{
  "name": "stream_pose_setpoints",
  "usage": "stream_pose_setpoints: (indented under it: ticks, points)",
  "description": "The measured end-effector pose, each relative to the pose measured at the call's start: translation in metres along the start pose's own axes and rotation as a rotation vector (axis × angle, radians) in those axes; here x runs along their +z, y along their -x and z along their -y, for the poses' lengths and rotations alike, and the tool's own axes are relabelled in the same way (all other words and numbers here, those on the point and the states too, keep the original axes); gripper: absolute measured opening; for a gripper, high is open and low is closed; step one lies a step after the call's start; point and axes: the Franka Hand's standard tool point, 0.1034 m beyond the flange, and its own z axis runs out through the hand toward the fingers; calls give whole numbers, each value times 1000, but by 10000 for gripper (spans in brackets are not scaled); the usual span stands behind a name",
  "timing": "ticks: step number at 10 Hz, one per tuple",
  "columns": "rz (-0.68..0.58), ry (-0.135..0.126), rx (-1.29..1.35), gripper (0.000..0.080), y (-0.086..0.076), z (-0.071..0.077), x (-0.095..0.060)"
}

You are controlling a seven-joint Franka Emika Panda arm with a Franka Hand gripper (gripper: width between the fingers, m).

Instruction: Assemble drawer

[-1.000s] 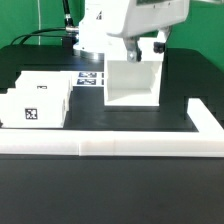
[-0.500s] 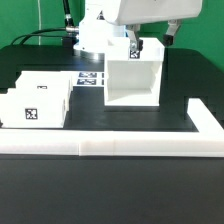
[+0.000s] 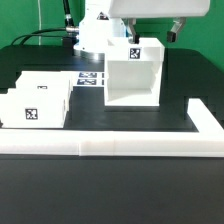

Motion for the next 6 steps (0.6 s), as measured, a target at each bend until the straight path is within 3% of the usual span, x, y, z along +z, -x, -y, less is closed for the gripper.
stream_pose_setpoints:
  ticks: [2, 6]
  points:
    - [1, -25, 80, 650, 5, 6, -5]
    - [5, -25, 74, 650, 5, 6, -2]
